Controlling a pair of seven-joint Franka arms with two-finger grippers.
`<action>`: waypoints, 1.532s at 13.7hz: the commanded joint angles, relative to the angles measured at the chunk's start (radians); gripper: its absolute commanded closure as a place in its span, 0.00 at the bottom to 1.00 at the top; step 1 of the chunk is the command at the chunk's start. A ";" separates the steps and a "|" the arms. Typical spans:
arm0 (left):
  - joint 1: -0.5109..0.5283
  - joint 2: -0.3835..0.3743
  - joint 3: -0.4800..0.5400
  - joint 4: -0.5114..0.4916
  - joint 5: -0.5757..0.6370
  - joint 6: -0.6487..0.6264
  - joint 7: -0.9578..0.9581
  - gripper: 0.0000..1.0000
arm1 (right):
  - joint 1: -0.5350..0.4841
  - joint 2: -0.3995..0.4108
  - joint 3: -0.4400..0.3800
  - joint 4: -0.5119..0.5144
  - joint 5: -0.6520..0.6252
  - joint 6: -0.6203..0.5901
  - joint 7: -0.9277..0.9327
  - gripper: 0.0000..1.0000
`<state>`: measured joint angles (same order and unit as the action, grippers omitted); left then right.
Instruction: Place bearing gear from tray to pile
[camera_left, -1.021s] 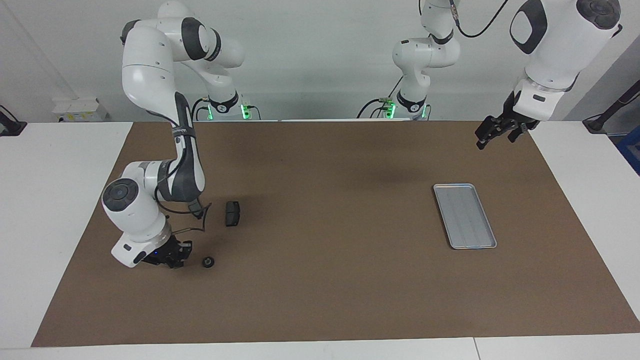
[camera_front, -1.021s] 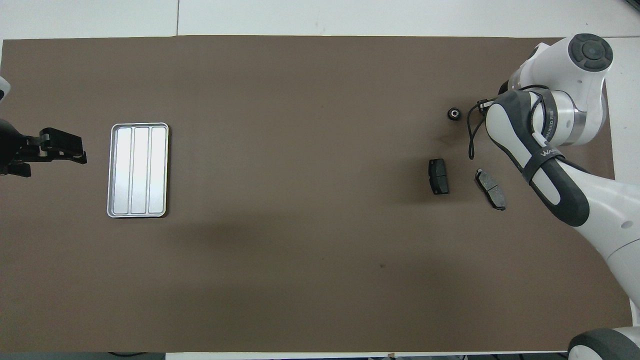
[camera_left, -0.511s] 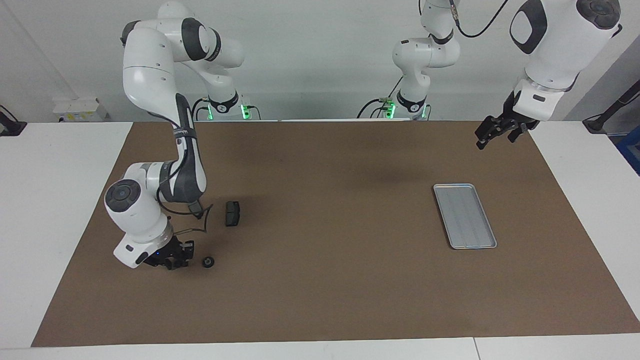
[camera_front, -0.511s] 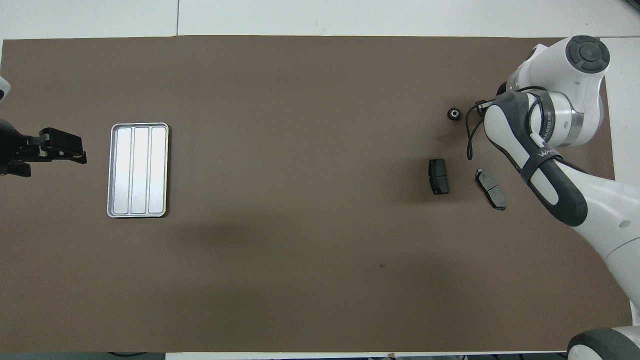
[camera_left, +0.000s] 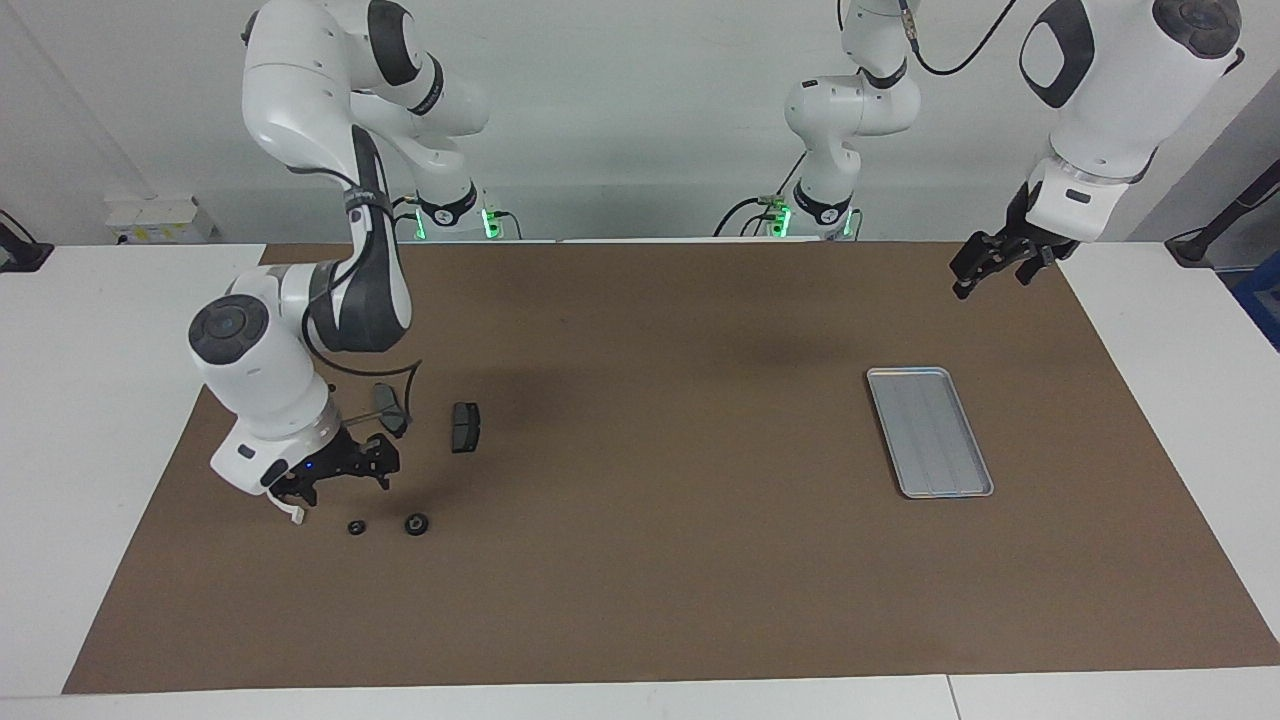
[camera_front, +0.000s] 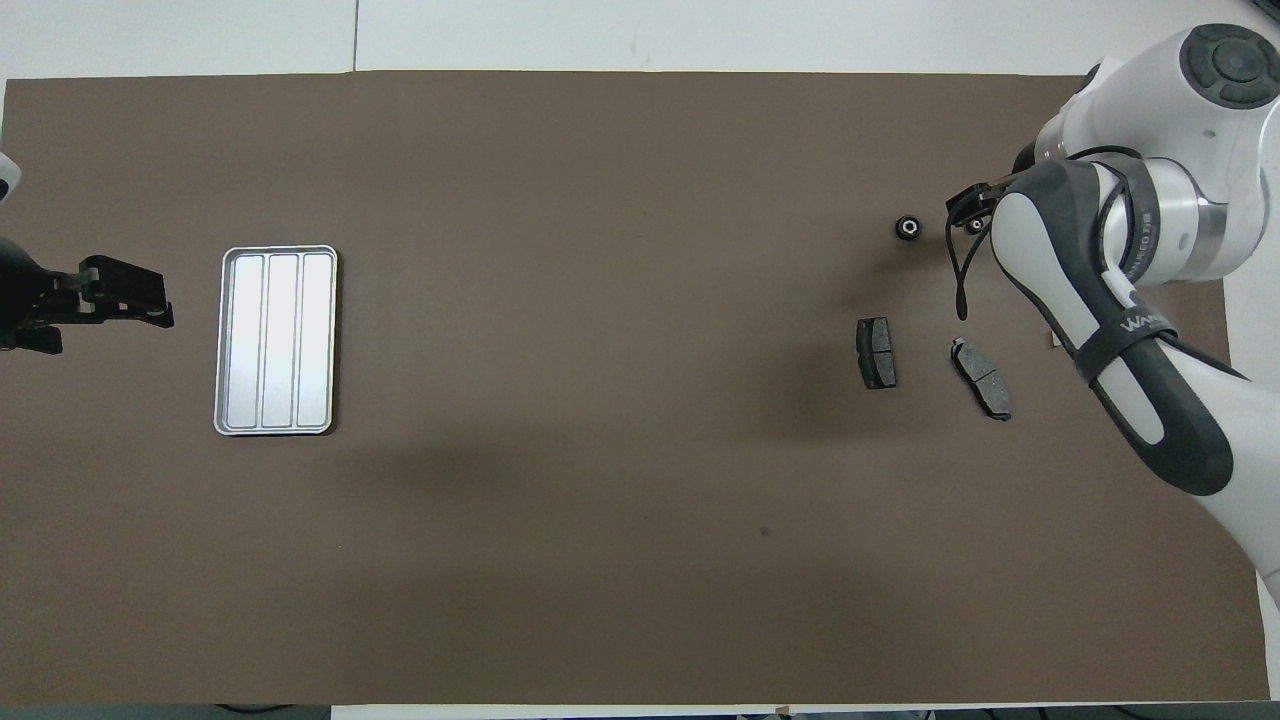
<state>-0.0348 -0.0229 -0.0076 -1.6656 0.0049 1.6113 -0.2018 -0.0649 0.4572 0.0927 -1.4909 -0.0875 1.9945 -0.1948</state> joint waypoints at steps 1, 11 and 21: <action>-0.005 -0.012 0.005 -0.011 -0.008 -0.007 0.007 0.00 | 0.019 -0.093 0.004 -0.025 -0.002 -0.060 -0.009 0.00; -0.005 -0.012 0.005 -0.011 -0.008 -0.007 0.007 0.00 | 0.028 -0.302 0.005 -0.028 0.005 -0.224 -0.012 0.00; -0.005 -0.012 0.005 -0.011 -0.008 -0.007 0.007 0.00 | 0.106 -0.600 -0.109 -0.230 0.120 -0.378 0.167 0.00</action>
<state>-0.0348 -0.0229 -0.0076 -1.6656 0.0049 1.6113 -0.2018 -0.0086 -0.1199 0.0553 -1.6715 0.0019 1.6064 -0.0402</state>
